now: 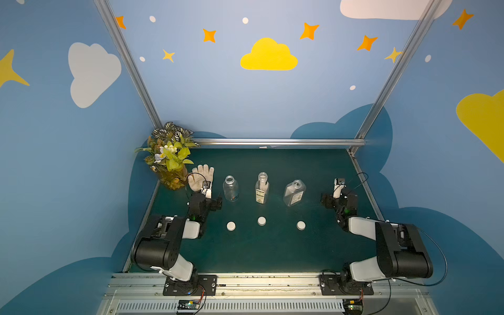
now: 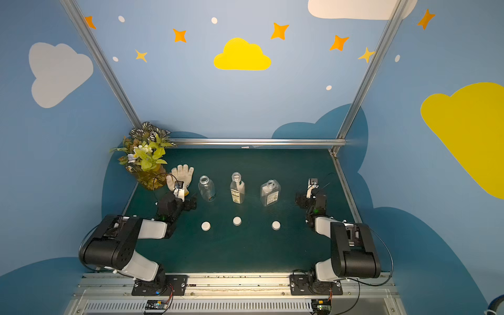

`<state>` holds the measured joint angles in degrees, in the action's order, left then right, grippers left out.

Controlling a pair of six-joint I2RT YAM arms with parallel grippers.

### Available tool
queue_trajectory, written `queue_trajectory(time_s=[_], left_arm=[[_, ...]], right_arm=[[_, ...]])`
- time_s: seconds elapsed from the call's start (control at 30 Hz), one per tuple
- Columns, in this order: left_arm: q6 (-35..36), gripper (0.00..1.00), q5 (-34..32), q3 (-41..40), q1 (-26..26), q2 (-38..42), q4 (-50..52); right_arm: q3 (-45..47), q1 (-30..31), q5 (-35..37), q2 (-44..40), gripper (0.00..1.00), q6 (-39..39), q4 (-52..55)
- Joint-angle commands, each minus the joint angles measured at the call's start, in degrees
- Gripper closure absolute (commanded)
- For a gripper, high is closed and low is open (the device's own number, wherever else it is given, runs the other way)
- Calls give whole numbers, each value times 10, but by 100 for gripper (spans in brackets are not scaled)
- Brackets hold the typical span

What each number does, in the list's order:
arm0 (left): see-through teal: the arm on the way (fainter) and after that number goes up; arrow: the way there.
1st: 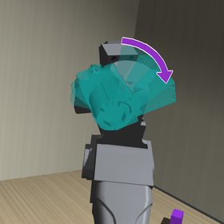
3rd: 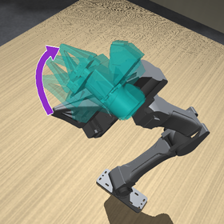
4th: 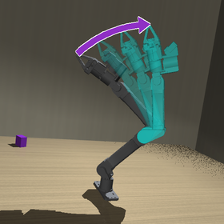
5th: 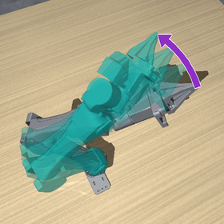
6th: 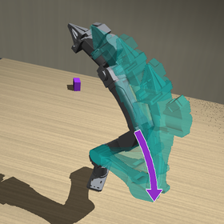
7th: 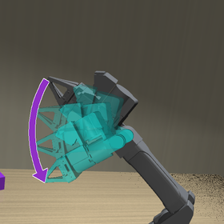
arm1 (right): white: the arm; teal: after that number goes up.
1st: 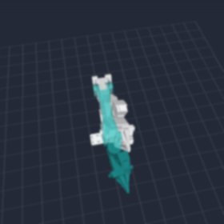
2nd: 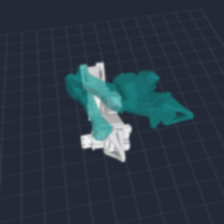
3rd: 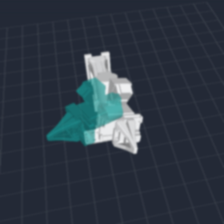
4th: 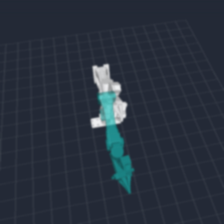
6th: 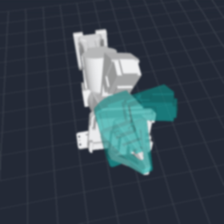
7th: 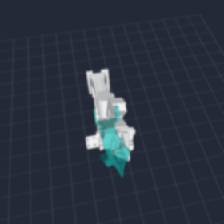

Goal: Screw on the bottle caps
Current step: Pick up the bottle cap from the center of the board.

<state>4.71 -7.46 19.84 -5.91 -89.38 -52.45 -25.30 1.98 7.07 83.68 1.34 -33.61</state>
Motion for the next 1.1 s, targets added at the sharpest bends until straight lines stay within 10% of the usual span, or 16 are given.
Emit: queue_trajectory(time_s=[0.0,0.87,1.07], left_arm=[[4,0,4,11,-1,-6,-14],[4,0,-1,8,-1,-4,-21],[1,0,-34,-20,-11,86,12]], right_arm=[[-15,2,3,8,2,-2,-13],[-15,3,23,4,2,-7,-10],[-96,3,45,-56,2,-21,184]])
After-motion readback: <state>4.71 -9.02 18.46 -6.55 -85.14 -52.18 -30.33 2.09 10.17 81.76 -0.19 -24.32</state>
